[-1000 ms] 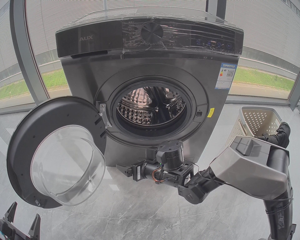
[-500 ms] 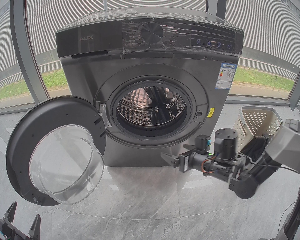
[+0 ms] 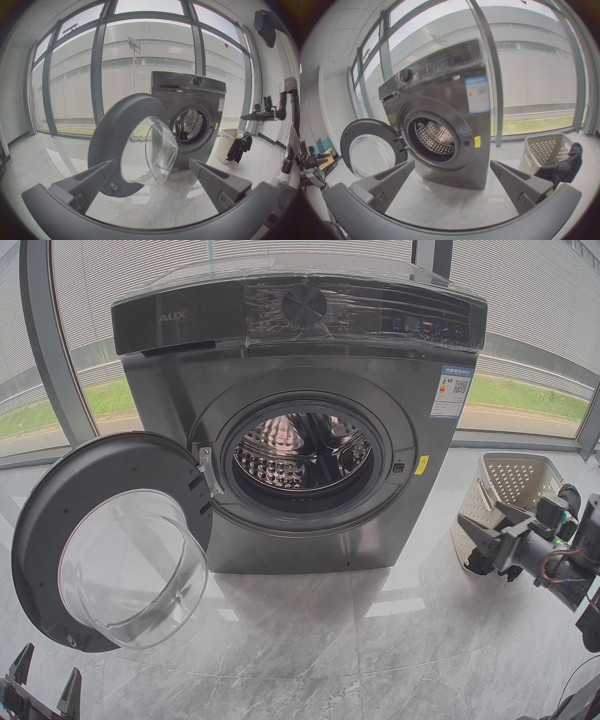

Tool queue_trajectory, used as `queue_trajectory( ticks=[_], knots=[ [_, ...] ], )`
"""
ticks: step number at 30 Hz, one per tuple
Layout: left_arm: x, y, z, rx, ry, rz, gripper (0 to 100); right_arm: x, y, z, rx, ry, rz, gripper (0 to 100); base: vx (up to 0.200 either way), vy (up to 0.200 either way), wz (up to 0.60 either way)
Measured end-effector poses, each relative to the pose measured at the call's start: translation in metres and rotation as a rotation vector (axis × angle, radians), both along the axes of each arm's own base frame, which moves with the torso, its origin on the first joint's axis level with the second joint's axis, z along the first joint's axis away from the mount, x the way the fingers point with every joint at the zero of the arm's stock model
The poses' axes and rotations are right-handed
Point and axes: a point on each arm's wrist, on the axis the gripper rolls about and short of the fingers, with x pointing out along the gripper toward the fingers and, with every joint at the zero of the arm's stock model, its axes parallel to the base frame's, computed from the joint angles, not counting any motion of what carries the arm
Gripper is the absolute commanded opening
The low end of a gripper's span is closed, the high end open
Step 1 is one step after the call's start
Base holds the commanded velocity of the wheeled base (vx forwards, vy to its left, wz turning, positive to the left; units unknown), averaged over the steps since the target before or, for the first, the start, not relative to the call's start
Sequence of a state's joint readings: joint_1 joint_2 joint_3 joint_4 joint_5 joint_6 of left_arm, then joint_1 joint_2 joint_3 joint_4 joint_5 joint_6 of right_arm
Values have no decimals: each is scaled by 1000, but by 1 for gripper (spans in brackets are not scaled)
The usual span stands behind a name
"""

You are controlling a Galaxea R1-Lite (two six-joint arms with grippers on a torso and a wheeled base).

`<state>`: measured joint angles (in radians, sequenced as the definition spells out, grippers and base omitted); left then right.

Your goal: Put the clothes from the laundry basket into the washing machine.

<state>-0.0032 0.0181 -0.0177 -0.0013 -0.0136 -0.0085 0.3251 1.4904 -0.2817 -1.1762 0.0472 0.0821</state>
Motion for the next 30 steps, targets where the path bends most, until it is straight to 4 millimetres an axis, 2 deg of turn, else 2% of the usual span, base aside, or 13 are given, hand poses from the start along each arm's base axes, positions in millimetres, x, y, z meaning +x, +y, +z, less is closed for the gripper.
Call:
queue_trajectory(
  ticks=[4,9,17,24,30],
  knots=[
    [0,0,0,0,0,0,100,-32,-22,5,-4,-54,-60,100,0,0,0],
    [0,0,0,0,0,0,100,-75,-40,-2,-33,-66,-109,100,0,0,0],
    [0,0,0,0,0,0,100,-125,-54,-22,-83,39,-136,100,0,0,0],
    [0,0,0,0,0,0,100,-172,-64,-35,-85,-9,-193,100,0,0,0],
    [0,0,0,0,0,0,100,-201,-67,-54,-98,-34,-231,100,0,0,0]
  ],
)
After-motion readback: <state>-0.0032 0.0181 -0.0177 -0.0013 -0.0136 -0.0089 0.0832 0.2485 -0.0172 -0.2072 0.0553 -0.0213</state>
